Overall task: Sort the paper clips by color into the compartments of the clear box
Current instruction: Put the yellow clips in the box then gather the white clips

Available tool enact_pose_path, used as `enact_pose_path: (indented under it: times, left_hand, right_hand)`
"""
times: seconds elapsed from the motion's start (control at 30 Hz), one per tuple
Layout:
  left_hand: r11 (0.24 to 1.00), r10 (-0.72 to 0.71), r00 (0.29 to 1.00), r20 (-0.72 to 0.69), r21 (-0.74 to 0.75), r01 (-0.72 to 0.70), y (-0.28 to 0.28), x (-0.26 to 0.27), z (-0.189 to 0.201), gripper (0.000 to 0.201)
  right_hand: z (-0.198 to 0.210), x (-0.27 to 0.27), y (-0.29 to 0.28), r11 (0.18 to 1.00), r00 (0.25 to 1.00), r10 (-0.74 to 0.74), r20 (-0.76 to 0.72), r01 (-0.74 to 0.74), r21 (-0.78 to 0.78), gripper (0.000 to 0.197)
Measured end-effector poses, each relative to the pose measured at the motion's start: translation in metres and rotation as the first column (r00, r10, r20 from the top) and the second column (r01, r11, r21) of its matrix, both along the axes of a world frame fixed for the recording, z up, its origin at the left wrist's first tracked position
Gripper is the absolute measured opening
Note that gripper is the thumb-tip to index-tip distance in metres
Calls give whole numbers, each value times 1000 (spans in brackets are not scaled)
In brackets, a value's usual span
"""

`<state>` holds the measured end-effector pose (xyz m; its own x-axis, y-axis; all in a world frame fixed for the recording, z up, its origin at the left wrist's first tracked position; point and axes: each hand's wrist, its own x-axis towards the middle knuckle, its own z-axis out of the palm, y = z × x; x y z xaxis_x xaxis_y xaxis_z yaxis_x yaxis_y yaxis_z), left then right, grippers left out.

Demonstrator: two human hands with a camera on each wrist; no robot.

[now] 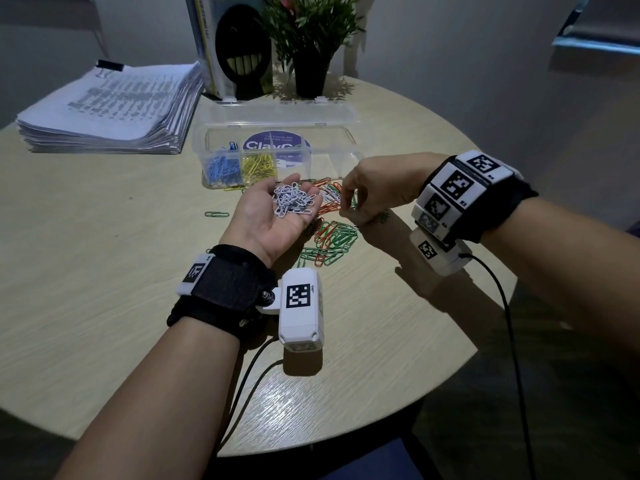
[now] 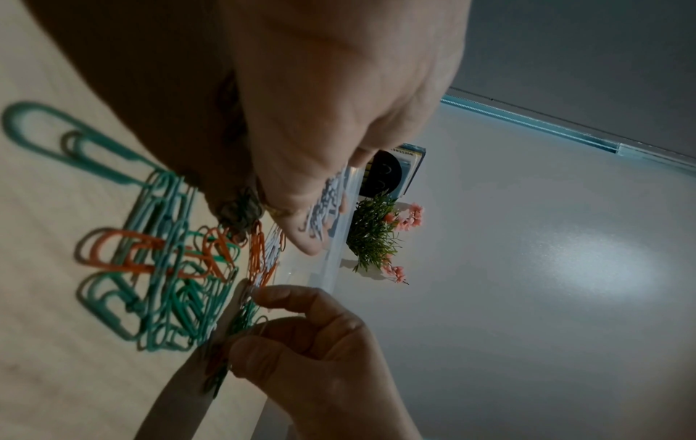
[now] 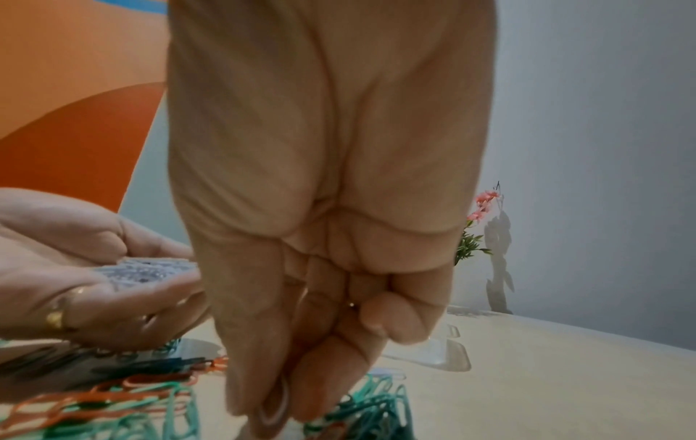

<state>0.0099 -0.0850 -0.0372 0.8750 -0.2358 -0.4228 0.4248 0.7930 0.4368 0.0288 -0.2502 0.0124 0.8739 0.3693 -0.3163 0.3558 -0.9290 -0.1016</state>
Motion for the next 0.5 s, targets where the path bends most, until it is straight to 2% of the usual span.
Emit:
enact_pose_path:
  times: [0.3,0.5]
  left_hand:
    - [1000,5,1000,-5,10,-5,0,1,0,44]
    - [1000,6,1000,-3,28,-6,0,1,-1,42]
  right_hand:
    - [-5,-1,7,990,998,-38,-42,31,-141,16]
    - [-6,-4,7,985,999,-19,-34,13,-174,14]
